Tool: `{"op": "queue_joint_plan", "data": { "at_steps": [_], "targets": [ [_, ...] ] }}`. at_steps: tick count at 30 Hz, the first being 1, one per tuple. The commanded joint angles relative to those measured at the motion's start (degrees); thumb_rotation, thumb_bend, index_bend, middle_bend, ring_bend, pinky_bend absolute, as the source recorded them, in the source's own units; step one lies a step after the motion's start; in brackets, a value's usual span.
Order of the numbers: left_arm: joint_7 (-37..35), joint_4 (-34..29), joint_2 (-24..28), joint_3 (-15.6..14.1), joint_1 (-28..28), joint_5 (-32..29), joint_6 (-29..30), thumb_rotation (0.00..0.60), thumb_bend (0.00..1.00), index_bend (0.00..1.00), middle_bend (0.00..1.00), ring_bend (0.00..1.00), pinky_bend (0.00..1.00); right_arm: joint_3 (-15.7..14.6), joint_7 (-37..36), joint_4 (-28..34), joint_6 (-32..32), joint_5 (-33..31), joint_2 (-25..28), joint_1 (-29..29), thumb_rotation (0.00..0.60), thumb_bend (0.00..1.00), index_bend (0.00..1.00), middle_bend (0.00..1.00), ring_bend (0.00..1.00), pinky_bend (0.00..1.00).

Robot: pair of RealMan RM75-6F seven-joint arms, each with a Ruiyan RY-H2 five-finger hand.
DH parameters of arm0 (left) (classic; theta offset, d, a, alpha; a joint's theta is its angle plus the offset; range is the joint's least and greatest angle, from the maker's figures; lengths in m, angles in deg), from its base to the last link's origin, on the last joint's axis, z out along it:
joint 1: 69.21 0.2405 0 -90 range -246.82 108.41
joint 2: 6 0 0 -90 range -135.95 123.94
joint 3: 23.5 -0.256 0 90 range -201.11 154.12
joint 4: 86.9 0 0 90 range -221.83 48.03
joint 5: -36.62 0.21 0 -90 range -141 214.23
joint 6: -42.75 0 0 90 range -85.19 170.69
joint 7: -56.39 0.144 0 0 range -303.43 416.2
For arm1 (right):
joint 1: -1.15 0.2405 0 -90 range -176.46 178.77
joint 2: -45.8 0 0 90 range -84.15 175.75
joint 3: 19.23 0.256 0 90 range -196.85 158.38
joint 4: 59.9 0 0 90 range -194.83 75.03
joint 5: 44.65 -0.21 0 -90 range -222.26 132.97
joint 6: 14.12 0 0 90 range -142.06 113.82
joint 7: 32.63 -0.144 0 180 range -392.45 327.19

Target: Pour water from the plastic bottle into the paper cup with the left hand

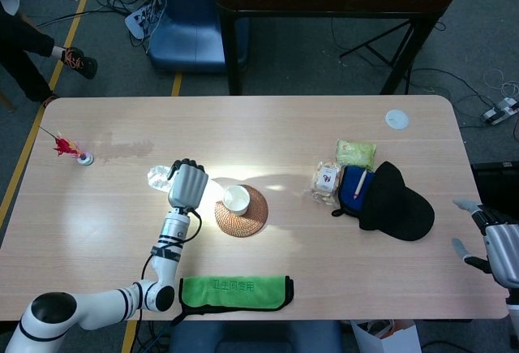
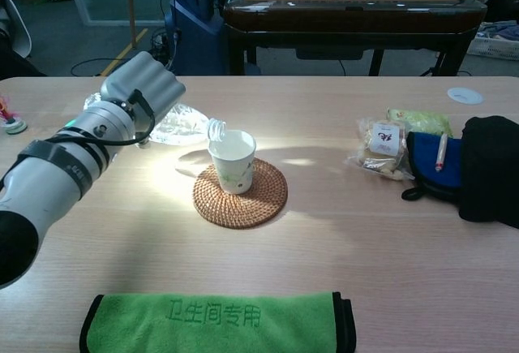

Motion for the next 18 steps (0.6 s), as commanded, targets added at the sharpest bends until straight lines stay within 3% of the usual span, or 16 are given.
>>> {"op": "queue_joint_plan", "data": {
  "at_steps": [1, 18],
  "targets": [
    [0.01, 0.26, -0.07, -0.12, -0.06, 0.35, -0.03, 0.600, 0.05, 0.67, 0.82, 0.60, 0.68, 0.01, -0.01, 0.01, 0.01, -0.04, 0.02, 0.00, 0.600, 0.30, 0.24, 0.29, 0.33, 0.47],
    [1.95, 1.32, 0.06, -0.89, -0.02, 2.22, -0.03, 0.600, 0.05, 0.67, 0.82, 0.60, 0.68, -0.03, -0.19, 0.14, 0.02, 0.10, 0.11, -0.02, 0.600, 0.30, 0.24, 0.29, 0.33, 0.47]
  ]
}}
